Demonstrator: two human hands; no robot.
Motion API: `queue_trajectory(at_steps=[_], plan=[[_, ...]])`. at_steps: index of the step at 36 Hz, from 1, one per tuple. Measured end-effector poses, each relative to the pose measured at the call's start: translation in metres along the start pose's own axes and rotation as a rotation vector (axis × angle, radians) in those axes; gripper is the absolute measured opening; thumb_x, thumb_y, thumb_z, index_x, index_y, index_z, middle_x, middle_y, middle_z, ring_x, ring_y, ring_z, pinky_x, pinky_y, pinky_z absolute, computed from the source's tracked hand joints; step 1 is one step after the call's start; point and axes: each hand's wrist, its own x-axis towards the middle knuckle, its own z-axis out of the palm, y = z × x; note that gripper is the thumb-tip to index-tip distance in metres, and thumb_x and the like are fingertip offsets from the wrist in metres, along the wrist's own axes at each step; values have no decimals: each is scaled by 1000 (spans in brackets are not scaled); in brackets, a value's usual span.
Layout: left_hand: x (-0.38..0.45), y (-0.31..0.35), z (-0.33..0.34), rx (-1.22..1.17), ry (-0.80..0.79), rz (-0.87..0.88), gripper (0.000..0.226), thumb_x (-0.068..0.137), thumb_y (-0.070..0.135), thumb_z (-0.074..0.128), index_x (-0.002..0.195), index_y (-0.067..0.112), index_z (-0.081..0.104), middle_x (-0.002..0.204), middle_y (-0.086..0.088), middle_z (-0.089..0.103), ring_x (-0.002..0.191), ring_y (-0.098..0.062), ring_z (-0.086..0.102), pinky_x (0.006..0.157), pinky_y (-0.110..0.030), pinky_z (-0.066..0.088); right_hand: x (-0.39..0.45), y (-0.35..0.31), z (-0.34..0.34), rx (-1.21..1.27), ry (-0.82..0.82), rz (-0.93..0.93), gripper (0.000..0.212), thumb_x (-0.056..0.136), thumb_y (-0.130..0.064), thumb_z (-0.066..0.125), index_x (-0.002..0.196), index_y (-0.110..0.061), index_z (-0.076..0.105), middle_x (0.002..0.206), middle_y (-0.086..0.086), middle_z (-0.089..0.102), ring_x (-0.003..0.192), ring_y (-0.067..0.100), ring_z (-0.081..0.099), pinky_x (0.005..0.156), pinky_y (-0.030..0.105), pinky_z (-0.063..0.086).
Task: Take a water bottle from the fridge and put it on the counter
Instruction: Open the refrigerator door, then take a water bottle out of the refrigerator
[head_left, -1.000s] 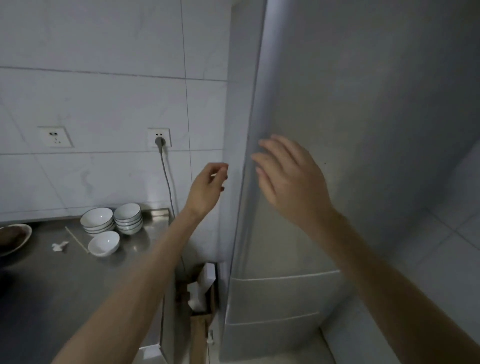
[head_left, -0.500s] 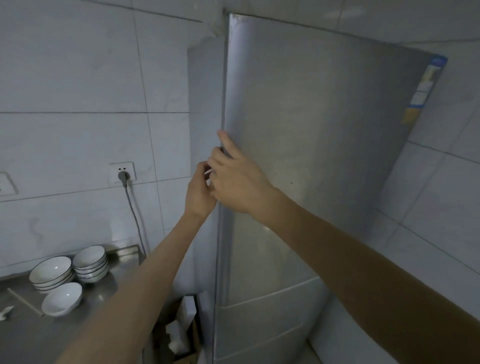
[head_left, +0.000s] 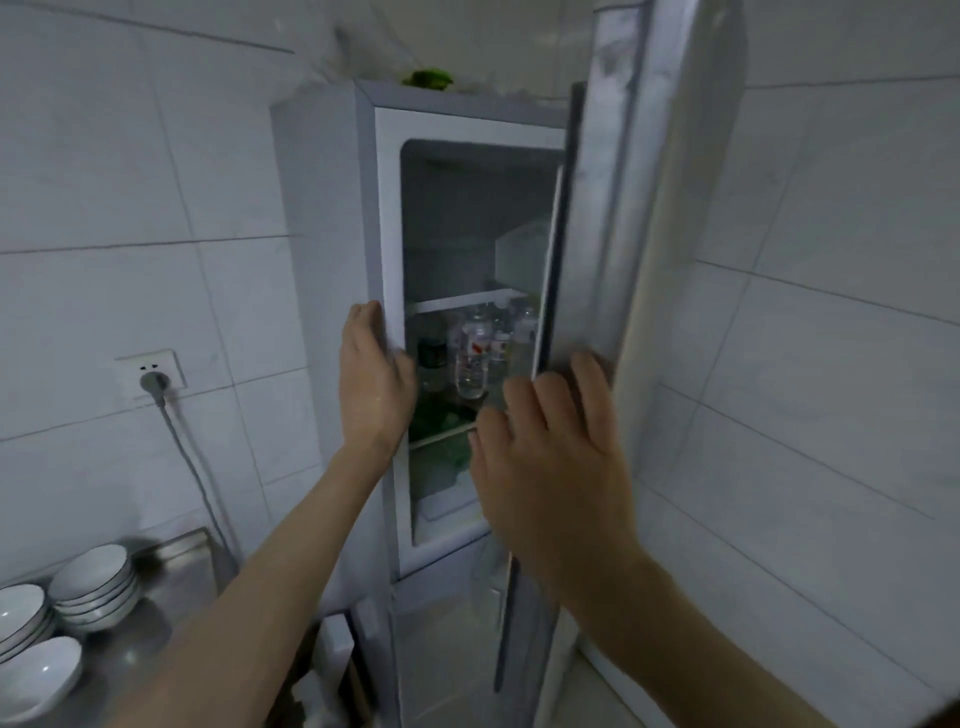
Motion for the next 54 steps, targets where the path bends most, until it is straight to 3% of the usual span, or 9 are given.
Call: queue_trajectory(at_steps=[4,9,13,22,26,30,37,45,54], plan=[[-10,6,22,301,-29,294,67,94,11,60,158,12,37,174,-12,16,162,-35,15,128,-55,12,-22,1,8,92,-81,69,15,91,-26,61,92,-13,67,101,13,69,95,32,62,89,45,48],[-20,-8,43,819,-494,458,58,99,34,51,156,24,48,175,-5,20,165,-32,-1,113,-64,-34,-35,37,42,-1,-473,256,34,99,-24,48,129,-9,55,129,17,58,116,36,56,93,44,46],[-23,-25,46,1093,-734,359,42,95,42,49,131,36,70,161,0,48,163,-30,17,99,-66,-45,-57,75,52,-191,-578,407,32,92,-21,61,123,-11,62,101,15,69,90,33,67,78,42,50],[-49,-22,63,937,-812,298,37,98,35,47,125,29,71,133,7,69,150,-23,43,107,-68,-38,-78,136,61,-208,-555,665,39,97,-34,55,123,-4,58,109,19,69,97,37,66,82,44,50],[-52,-16,88,663,-862,313,36,104,43,45,126,29,69,128,0,69,133,-24,59,129,-60,7,-75,161,79,-219,-499,726,41,97,-41,54,110,-3,61,105,20,68,99,38,62,84,45,47],[-46,2,123,338,-908,-34,29,106,36,52,119,15,68,116,-8,72,110,-33,71,100,-46,58,-46,178,110,-185,-515,737,46,98,-44,50,120,-4,55,116,21,64,109,38,57,90,44,44],[15,7,185,3,-641,-331,24,100,22,62,122,15,57,120,-7,69,107,-26,66,92,-34,51,-33,217,162,-238,-503,821,28,94,-24,55,115,-4,57,114,23,63,107,37,56,88,40,44],[88,-9,248,230,-414,-372,98,101,44,60,166,3,-1,173,-19,9,159,-40,21,125,-52,31,-58,237,192,-285,-374,758,11,79,10,52,84,4,59,82,27,58,83,36,58,74,42,44],[112,-10,288,449,-402,-452,116,84,52,80,165,3,12,171,-22,16,158,-40,21,124,-54,27,-67,238,203,-387,-258,687,16,80,4,47,71,-7,53,72,14,54,72,28,54,66,37,42]])
